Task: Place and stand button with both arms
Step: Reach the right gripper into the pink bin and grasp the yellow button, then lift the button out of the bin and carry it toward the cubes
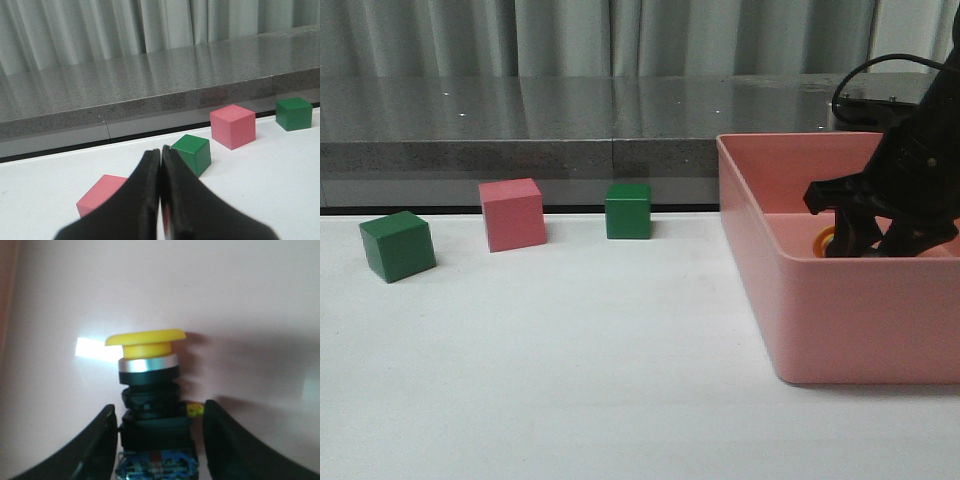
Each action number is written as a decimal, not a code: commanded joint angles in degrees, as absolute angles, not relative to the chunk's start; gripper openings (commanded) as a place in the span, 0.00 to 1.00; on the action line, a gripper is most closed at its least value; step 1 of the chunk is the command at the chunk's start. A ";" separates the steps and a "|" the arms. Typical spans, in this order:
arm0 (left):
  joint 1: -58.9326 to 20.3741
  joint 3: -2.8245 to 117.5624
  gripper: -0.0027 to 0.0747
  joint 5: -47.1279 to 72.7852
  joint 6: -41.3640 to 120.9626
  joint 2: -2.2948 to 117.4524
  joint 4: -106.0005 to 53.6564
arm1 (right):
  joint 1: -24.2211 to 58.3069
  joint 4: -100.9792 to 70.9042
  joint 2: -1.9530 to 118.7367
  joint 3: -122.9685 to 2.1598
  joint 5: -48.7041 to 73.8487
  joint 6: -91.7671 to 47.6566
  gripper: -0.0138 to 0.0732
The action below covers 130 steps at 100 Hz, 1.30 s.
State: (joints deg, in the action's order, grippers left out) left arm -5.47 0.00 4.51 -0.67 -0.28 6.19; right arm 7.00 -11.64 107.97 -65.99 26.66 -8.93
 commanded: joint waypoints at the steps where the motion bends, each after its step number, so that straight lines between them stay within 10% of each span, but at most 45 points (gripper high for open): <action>1: -5.27 -1.72 0.01 0.00 -1.31 -2.15 5.51 | 6.85 -11.91 105.41 -67.72 25.27 -9.57 0.34; 67: -5.27 -1.72 0.01 0.00 -1.31 -2.15 5.51 | 15.22 -11.91 93.15 -83.05 43.42 -12.09 0.27; 130: -5.27 -1.72 0.01 0.00 -1.31 -2.15 5.51 | 35.36 -12.52 108.00 -94.19 45.09 -41.98 0.27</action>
State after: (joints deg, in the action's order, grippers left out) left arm -5.47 0.00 4.51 -0.67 -0.28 6.19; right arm 34.22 -11.65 108.44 -90.97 47.47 -37.60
